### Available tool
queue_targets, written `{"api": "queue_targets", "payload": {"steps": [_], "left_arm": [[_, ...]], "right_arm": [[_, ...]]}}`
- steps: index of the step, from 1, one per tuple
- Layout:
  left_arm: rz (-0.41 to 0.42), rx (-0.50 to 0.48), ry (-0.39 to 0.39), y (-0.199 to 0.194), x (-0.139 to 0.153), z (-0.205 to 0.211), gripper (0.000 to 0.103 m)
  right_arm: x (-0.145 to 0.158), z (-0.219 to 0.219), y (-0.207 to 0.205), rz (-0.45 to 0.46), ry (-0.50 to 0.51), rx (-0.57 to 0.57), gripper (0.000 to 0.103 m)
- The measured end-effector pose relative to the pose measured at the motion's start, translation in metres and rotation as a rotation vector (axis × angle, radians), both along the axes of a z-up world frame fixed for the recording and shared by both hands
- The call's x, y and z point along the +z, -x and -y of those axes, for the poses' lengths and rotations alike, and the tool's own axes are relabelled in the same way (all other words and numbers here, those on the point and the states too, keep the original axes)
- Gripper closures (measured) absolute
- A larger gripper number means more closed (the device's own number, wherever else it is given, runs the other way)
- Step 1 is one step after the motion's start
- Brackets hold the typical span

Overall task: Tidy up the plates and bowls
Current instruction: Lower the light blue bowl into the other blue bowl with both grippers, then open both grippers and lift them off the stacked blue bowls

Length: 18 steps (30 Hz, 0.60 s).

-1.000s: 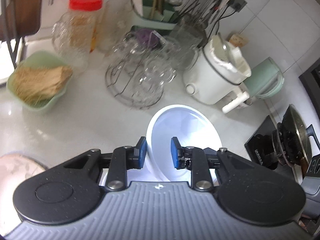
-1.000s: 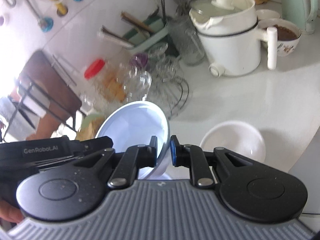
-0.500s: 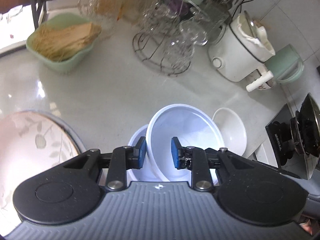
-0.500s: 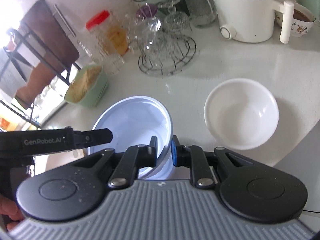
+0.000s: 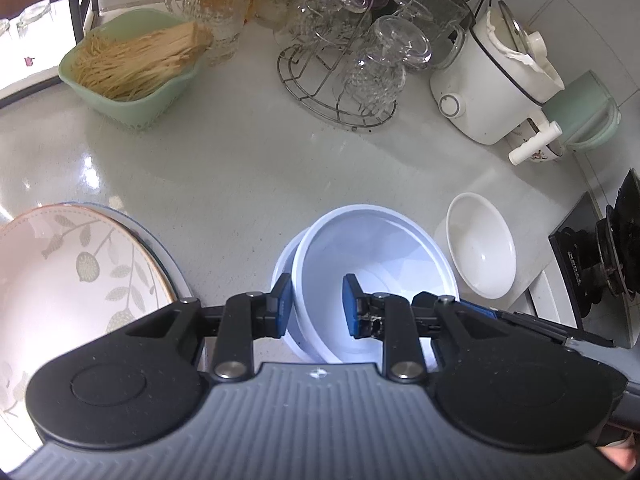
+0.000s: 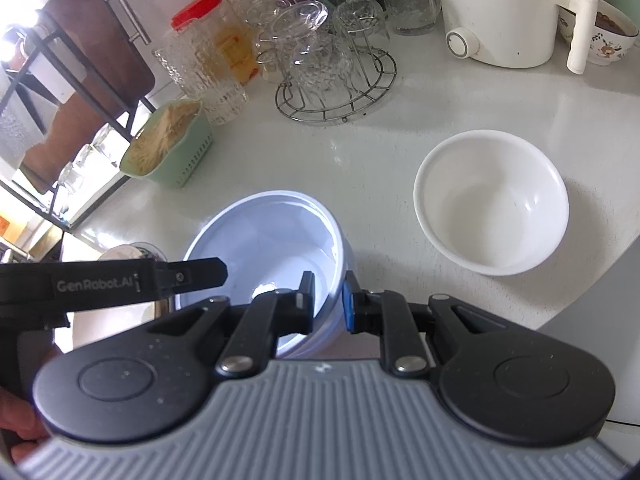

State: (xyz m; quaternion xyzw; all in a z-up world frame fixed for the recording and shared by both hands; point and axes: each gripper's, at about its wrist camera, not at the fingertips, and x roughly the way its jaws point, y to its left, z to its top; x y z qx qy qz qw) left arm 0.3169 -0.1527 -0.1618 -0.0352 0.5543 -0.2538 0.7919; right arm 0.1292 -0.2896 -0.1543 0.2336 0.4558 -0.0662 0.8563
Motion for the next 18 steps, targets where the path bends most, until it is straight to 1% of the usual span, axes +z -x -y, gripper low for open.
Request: {"api": "queue_targets", "payload": {"steps": [6,9,11,14,16,17,18], "left_arm": [[-0.026,-0.004,-0.005,-0.006,0.0,-0.002,0.073],[-0.038,-0.002,0.028,-0.007,0.003,-0.007,0.065],[-0.026,-0.008,0.04,-0.005,0.01,-0.008,0.058],[0.011,-0.021,0.024,-0.004,0.021,-0.006,0.056],[0.029,-0.029,0.029,-0.003,0.028,-0.004,0.056],[0.038,-0.032,0.026,-0.003,0.031,-0.004,0.056],[0.047,-0.034,0.021,-0.003,0.034,-0.004,0.056]], "right_arm": [[0.002,-0.001,-0.001,0.006,0.005,0.016,0.085],[0.005,-0.002,0.001,0.016,0.016,0.012,0.085],[0.01,-0.003,0.002,0.032,0.034,0.012,0.085],[0.015,-0.003,0.003,0.04,0.042,0.002,0.084],[0.018,-0.001,0.002,0.041,0.035,-0.004,0.084],[0.019,-0.001,0.002,0.043,0.034,-0.007,0.083],[0.021,0.0,0.002,0.045,0.036,-0.011,0.077]]}}
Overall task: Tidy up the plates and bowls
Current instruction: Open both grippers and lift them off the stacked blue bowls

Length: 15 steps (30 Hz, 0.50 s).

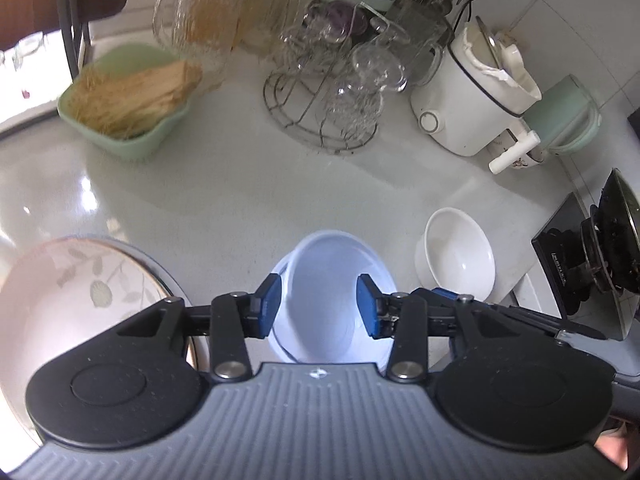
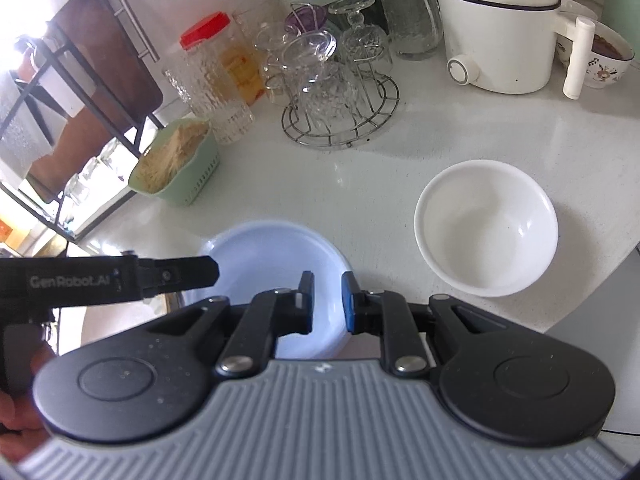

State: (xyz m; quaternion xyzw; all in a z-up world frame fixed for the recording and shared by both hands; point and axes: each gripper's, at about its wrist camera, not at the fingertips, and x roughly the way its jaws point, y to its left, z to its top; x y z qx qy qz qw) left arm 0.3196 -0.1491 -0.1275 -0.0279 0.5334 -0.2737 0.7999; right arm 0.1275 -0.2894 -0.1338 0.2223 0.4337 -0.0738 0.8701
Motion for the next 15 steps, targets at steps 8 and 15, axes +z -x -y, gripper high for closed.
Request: {"api": "queue_targets", "payload": {"steps": [8,15], "left_arm": [[0.054,-0.008,0.032,0.002,0.03,-0.003,0.056],[0.202,-0.043,0.029,0.015,0.075,0.001,0.056]], "right_arm": [[0.024,0.001,0.006,0.077,0.016,-0.026,0.071],[0.063,0.001,0.015,0.187,0.066,-0.056,0.071]]}}
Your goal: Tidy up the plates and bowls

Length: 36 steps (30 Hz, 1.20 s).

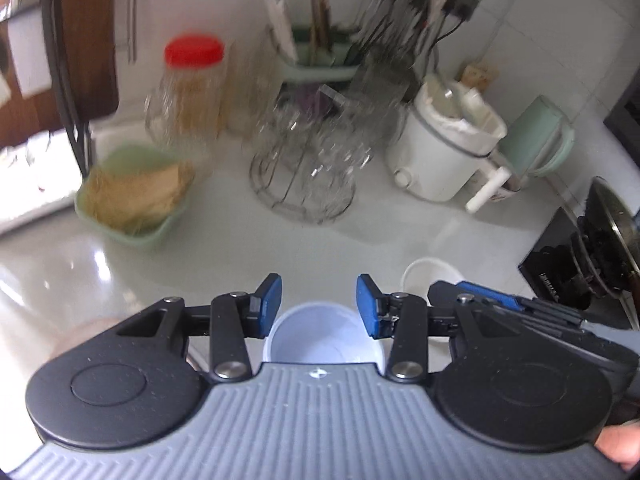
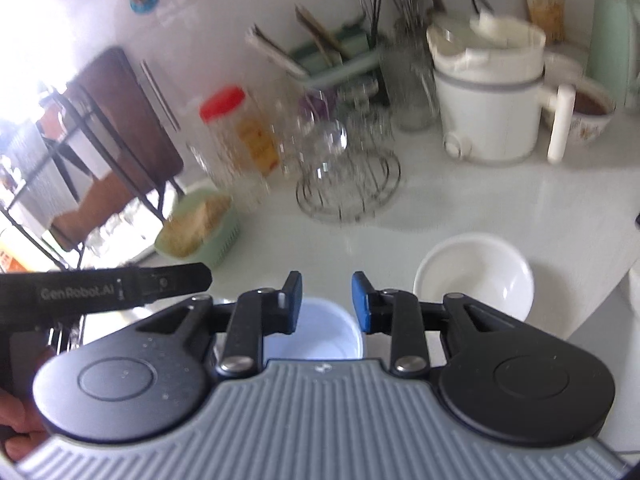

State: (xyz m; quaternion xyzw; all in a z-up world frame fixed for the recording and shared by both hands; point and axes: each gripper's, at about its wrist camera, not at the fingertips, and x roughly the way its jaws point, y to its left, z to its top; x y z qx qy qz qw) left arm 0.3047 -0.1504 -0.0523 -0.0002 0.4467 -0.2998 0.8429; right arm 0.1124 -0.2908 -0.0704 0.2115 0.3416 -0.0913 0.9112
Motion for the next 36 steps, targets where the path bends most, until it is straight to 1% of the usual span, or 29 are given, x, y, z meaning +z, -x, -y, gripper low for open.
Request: {"api": "queue_targets", "payload": {"steps": [4,7,9,13,18,21,33,36], "left_arm": [[0.061,-0.032,0.026,0.01,0.024,0.004,0.056],[0.109,-0.048,0.031,0.016,0.035,0.006,0.056],[0.124,-0.056,0.03,0.017,0.04,0.007,0.056],[0.128,-0.066,0.037,0.014,0.043,0.01,0.056],[0.111,-0.087,0.045,0.01,0.039,0.016,0.056],[0.109,-0.113,0.045,0.01,0.037,0.022,0.056],[0.084,-0.209,0.048,0.014,0.024,0.05,0.056],[0.077,-0.238,0.039,0.017,0.02,0.06,0.056]], "right_arm": [[0.018,0.0,0.004,0.052,0.026,-0.019,0.071],[0.027,-0.001,0.007,0.086,0.076,-0.047,0.071],[0.03,0.001,0.007,0.097,0.079,-0.063,0.071],[0.033,0.007,0.01,0.105,0.083,-0.089,0.071],[0.032,0.011,0.016,0.096,0.098,-0.123,0.071],[0.03,0.015,0.02,0.089,0.092,-0.147,0.071],[0.023,0.025,0.04,0.053,0.125,-0.244,0.071],[0.017,0.031,0.046,0.034,0.109,-0.269,0.071]]}}
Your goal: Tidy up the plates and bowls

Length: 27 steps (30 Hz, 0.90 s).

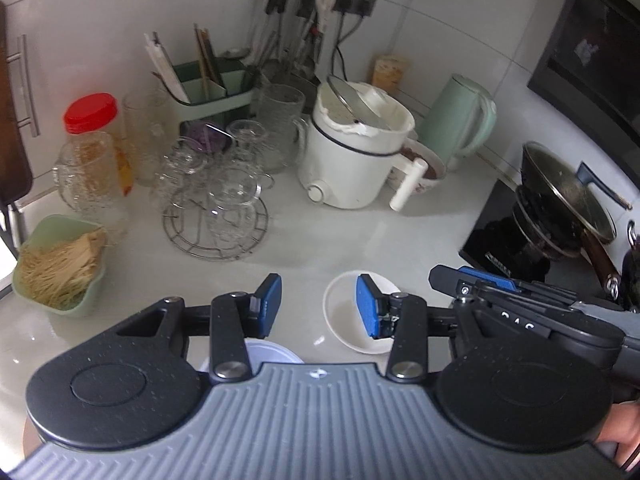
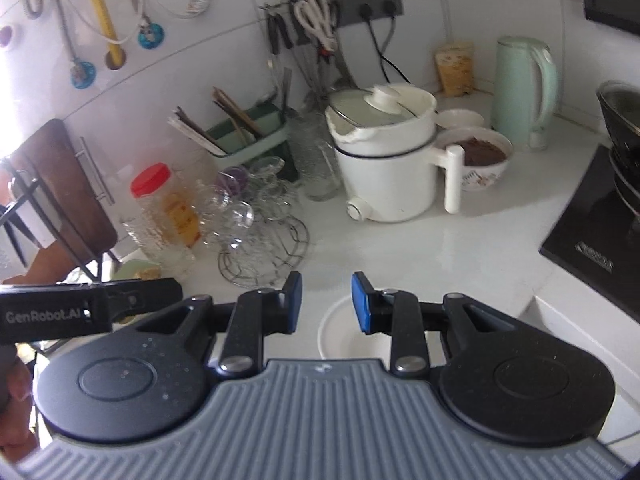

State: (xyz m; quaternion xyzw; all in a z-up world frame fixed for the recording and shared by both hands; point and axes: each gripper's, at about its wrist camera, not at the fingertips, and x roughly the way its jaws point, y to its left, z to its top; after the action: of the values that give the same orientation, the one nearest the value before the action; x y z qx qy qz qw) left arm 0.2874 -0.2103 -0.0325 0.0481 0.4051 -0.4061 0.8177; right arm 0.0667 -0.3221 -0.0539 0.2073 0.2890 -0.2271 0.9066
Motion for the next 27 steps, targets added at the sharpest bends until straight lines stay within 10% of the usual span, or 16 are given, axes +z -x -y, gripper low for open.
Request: {"api": "queue_targets", "payload": {"steps": [27], "left_arm": [[-0.193,0.071,-0.126,-0.015,-0.104,0.075,0.056]], "right_arm": [[-0.08,0.082,0.007,-0.112,-0.055,0.042,0.072]]}}
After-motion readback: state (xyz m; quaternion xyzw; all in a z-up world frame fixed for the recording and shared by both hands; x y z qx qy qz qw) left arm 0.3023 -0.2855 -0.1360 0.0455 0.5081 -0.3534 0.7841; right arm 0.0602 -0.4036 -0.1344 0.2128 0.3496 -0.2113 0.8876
